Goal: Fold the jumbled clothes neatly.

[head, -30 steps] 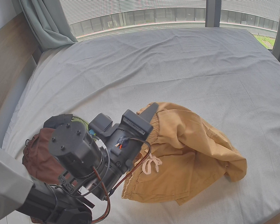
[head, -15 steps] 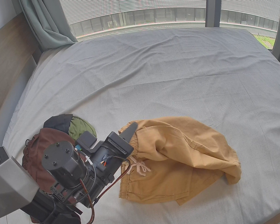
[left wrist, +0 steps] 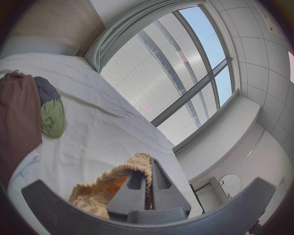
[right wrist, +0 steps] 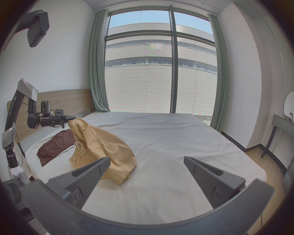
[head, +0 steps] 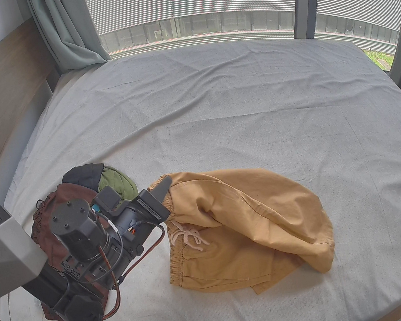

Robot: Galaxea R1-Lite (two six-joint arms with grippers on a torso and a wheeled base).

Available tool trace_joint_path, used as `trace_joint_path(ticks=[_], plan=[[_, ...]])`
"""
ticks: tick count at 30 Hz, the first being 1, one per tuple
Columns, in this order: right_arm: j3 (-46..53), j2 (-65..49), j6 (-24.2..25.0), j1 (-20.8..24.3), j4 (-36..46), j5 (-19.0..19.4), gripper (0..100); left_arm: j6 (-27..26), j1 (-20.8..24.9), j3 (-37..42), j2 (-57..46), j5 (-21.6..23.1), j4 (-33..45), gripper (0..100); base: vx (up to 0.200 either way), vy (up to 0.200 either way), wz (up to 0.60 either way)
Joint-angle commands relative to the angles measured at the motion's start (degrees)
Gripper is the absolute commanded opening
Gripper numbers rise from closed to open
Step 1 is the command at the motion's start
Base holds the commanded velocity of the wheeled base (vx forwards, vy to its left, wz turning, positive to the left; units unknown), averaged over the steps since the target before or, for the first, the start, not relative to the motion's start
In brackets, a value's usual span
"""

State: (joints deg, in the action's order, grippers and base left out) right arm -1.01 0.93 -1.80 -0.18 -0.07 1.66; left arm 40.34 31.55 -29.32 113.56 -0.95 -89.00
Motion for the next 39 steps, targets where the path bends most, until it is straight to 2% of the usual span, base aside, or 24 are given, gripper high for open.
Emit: trace_joint_path(ticks=[1,9,12,18,27,39], plan=[[1.0,-0.1,0.0,0.0,0.0,0.0,100,-1.1,-1.8,0.1,0.1,0.0,0.0,0,0.0,0.0,0.0],[1.0,-0.1,0.0,0.0,0.0,-0.1,100,-2.1,-4.7,0.2,1.0,0.2,0.0,0,0.0,0.0,0.0],[1.0,-0.1,0.0,0.0,0.0,0.0,100,-2.5,-6.4,0.0,1.1,1.7,0.0,0,0.0,0.0,0.0],[1.0,-0.2,0.0,0.0,-0.1,0.0,100,-7.8,-10.0,-0.1,2.2,5.1,-0.1,0,0.0,0.0,0.0],[1.0,-0.3,0.5,0.0,-0.1,-0.1,100,-11.8,-12.4,0.0,7.5,5.6,-0.2,0,0.0,0.0,0.0],[1.0,-0.3,0.6,0.0,-0.1,-0.1,100,-11.9,-12.1,0.1,7.5,6.3,-0.2,0,0.0,0.0,0.0]])
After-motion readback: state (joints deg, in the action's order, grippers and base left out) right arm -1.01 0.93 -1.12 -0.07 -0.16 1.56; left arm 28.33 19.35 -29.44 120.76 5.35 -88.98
